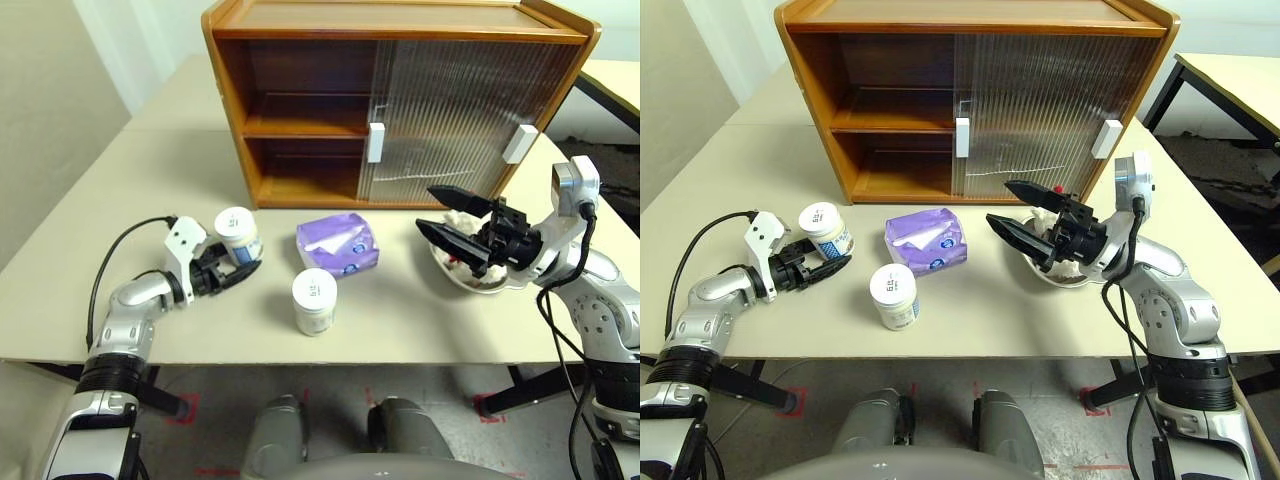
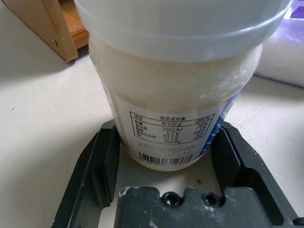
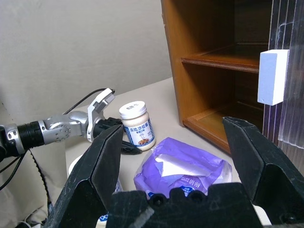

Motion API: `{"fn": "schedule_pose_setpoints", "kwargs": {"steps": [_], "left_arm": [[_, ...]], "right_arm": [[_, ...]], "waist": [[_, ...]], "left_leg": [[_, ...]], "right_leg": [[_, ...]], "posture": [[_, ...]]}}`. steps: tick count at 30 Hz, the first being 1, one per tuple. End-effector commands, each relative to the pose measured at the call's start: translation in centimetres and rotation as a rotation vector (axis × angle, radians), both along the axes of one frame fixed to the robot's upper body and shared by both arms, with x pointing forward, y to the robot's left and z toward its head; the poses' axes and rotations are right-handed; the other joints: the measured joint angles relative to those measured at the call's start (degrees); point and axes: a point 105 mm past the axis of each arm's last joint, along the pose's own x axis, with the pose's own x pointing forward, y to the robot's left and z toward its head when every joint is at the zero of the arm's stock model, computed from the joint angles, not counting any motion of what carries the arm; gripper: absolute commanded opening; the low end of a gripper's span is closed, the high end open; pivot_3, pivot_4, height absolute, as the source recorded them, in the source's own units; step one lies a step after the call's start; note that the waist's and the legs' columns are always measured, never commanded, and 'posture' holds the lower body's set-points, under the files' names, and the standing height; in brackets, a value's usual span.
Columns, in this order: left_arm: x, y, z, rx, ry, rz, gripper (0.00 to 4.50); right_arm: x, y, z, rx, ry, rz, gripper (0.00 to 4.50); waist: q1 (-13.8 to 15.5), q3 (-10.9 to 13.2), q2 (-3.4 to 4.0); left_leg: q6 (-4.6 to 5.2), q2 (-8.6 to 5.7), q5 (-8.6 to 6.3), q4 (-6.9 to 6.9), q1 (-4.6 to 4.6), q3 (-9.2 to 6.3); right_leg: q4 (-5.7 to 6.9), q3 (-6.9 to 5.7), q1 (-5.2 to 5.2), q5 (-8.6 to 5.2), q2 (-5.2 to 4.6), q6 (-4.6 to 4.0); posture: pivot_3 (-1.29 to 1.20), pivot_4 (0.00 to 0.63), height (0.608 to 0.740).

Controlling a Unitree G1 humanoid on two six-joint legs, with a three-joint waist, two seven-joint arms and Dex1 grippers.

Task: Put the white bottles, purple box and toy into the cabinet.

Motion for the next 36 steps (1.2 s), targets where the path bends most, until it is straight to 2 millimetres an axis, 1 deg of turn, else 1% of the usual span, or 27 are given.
{"fn": "schedule_pose_setpoints", "kwargs": {"steps": [1, 3, 4, 5, 6, 7, 11, 13, 16, 18, 20, 23, 26, 30, 33, 36], "left_arm": [[1.4, -0.7, 2.0, -0.021, -0.053, 0.013, 3.09], [1.6, -1.1, 2.3, -0.021, -0.051, 0.010, 3.09], [2.1, -1.4, 2.6, -0.020, -0.058, 0.018, 3.09], [2.5, -1.7, 2.9, -0.018, -0.063, 0.026, 3.09], [2.7, -1.8, 3.1, -0.017, -0.066, 0.031, 3.09], [3.4, -2.2, 3.6, -0.022, -0.079, 0.042, 3.09], [5.3, -3.9, 4.8, -0.019, -0.103, 0.071, 3.09], [6.0, -4.6, 5.0, -0.013, -0.109, 0.078, 3.09], [6.7, -5.2, 5.3, -0.011, -0.116, 0.093, 3.09], [7.5, -5.7, 5.8, -0.013, -0.138, 0.123, 3.09], [8.1, -6.0, 6.2, -0.013, -0.155, 0.143, 3.09], [8.9, -5.8, 6.6, -0.025, -0.167, 0.196, 3.09], [9.4, -5.7, 6.6, -0.025, -0.168, 0.233, 3.09], [9.7, -6.0, 6.2, -0.008, -0.170, 0.249, 3.09], [10.1, -6.3, 5.9, 0.014, -0.174, 0.275, 3.09], [10.6, -6.5, 5.7, 0.016, -0.168, 0.311, 3.09]], "right_arm": [[0.0, 0.2, -0.1, 0.002, 0.002, 0.003, 4.50], [0.0, 0.2, -0.1, 0.005, 0.001, 0.003, 4.50], [0.0, 0.3, 0.0, 0.013, -0.001, 0.003, 4.50], [0.1, 0.4, 0.0, 0.019, -0.003, 0.002, 4.50], [0.1, 0.4, 0.0, 0.023, -0.004, 0.002, 4.50], [0.0, 0.5, 0.0, 0.025, -0.003, 0.002, 4.50], [0.0, 0.4, 0.0, 0.018, -0.016, -0.017, 4.50], [0.2, 0.2, 0.0, 0.013, -0.026, -0.038, 4.50], [0.3, 0.1, -0.1, 0.003, -0.040, -0.059, 4.50], [0.0, 0.4, -0.7, -0.024, -0.040, -0.062, 4.50], [-0.3, 0.8, -1.1, -0.030, -0.035, -0.058, 4.50], [-0.1, 1.1, -1.0, -0.023, -0.052, -0.090, 4.50], [0.2, 1.4, -0.9, -0.029, -0.075, -0.133, 4.50], [0.3, 2.3, -1.3, -0.033, -0.066, -0.154, 4.50], [0.5, 3.4, -2.1, -0.048, -0.042, -0.156, 4.50], [0.8, 5.0, -2.2, -0.025, -0.033, -0.161, 4.50]], "waist": [[-0.01, 0.03, -0.05], [-0.23, 0.03, -0.05], [-0.29, 0.03, -0.05], [-0.31, 0.03, -0.05], [-0.37, 0.03, -0.05], [-0.43, 0.03, -0.05], [-0.67, 0.03, -0.06], [-0.99, 0.03, -0.06], [-1.44, 0.03, -0.06], [-1.71, 0.03, -0.07], [-1.78, 0.03, -0.07], [-2.48, 0.04, -0.07], [-2.76, 0.04, -0.07], [-2.69, 0.04, -0.08], [-2.56, 0.04, -0.08], [-2.49, 0.03, -0.09]], "left_leg": [[0.00, 0.00, 0.00, 0.00, -0.07, 0.00], [0.00, 0.01, 0.00, 0.00, -0.10, -0.01], [0.01, 0.00, 0.00, 0.00, -0.10, -0.01], [0.01, 0.00, 0.00, 0.00, -0.11, -0.01], [0.01, 0.00, 0.00, 0.01, -0.13, -0.02], [0.01, 0.00, 0.00, 0.01, -0.14, -0.03], [0.02, -0.01, 0.01, 0.08, -0.37, -0.09], [0.04, -0.04, 0.02, 0.15, -0.58, -0.14], [0.07, -0.05, 0.04, 0.17, -0.62, -0.12], [0.07, 0.01, 0.04, 0.17, -0.63, -0.13], [0.07, 0.04, 0.04, 0.17, -0.66, -0.21], [0.07, 0.04, 0.04, 0.17, -0.67, -0.23], [0.07, 0.03, 0.04, 0.21, -0.67, -0.21], [0.07, 0.03, 0.04, 0.22, -0.65, -0.18], [0.07, 0.03, 0.04, 0.23, -0.65, -0.19], [0.07, 0.02, 0.04, 0.27, -0.66, -0.19]], "right_leg": [[0.00, -0.01, -0.01, 0.00, 0.01, 0.01], [0.00, -0.01, -0.03, 0.00, 0.04, 0.01], [0.00, -0.01, -0.03, 0.01, 0.05, 0.07], [0.00, -0.01, -0.03, 0.12, 0.07, 0.28], [0.00, -0.01, -0.03, 0.42, 0.08, 0.82], [-0.01, -0.02, -0.03, 0.44, 0.10, 0.88], [-0.05, -0.08, -0.14, 0.44, 0.12, 0.89], [-0.06, -0.12, -0.26, 0.50, 0.28, 0.89], [-0.11, -0.01, -0.30, 0.55, 0.50, 0.86], [-0.15, 0.05, -0.30, 0.56, 0.63, 0.86], [-0.17, 0.05, -0.30, 0.56, 0.74, 0.86], [-0.13, 0.09, -0.33, 0.55, 0.77, 0.87], [-0.14, 0.12, -0.33, 0.59, 0.76, 0.91], [-0.12, 0.12, -0.33, 0.61, 0.77, 0.96], [-0.10, 0.12, -0.34, 0.63, 0.76, 0.94], [-0.10, 0.12, -0.34, 0.67, 0.75, 0.93]], "posture": [[0.02, 0.000, 0.740], [0.02, 0.000, 0.740], [0.02, 0.000, 0.740], [0.02, 0.000, 0.740], [0.02, 0.000, 0.740], [0.02, 0.000, 0.740], [0.00, 0.000, 0.740], [0.00, 0.000, 0.740], [-0.01, 0.000, 0.740], [-0.02, 0.000, 0.740], [-0.03, 0.000, 0.740], [-0.04, 0.000, 0.740], [-0.04, 0.000, 0.740], [-0.02, 0.000, 0.740], [-0.01, 0.000, 0.740], [0.00, 0.000, 0.740]]}}
